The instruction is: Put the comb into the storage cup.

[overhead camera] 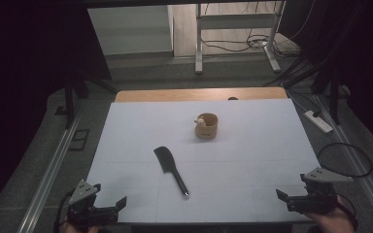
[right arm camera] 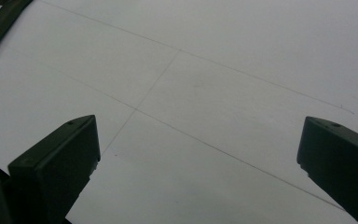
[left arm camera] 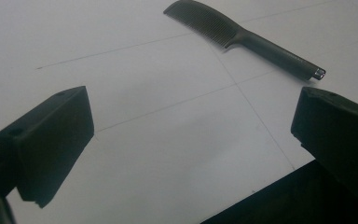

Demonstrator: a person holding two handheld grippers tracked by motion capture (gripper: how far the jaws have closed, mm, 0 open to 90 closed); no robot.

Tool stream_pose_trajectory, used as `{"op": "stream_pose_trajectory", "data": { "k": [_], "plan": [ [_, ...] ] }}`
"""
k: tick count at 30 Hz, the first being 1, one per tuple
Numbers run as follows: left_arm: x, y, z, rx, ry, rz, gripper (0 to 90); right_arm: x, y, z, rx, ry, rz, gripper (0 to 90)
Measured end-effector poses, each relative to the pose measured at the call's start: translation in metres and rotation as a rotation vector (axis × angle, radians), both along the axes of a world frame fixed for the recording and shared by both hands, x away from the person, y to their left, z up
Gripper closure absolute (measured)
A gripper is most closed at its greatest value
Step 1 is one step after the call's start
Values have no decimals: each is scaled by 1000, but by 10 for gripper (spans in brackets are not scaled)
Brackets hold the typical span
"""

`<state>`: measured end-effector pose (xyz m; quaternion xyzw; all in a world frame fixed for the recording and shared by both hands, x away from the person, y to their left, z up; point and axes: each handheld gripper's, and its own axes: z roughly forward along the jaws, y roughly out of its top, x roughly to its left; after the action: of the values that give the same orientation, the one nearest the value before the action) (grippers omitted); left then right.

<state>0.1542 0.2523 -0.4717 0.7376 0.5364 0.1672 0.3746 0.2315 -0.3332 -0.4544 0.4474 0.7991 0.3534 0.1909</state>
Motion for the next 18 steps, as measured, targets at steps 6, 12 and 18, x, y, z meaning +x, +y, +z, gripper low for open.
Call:
{"op": "stream_pose_trajectory", "data": {
  "k": [6, 12, 18],
  "plan": [
    [0, 1, 0, -10, 6, 4, 1, 0, 0, 0, 0, -1, 0, 0],
    [0, 3, -1, -24, 6, 5, 4, 1, 1, 0, -4, 3, -4, 0],
    [0, 2, -1, -17, 8, 4, 9, 1, 1, 0, -5, -2, 2, 0]
  ]
}}
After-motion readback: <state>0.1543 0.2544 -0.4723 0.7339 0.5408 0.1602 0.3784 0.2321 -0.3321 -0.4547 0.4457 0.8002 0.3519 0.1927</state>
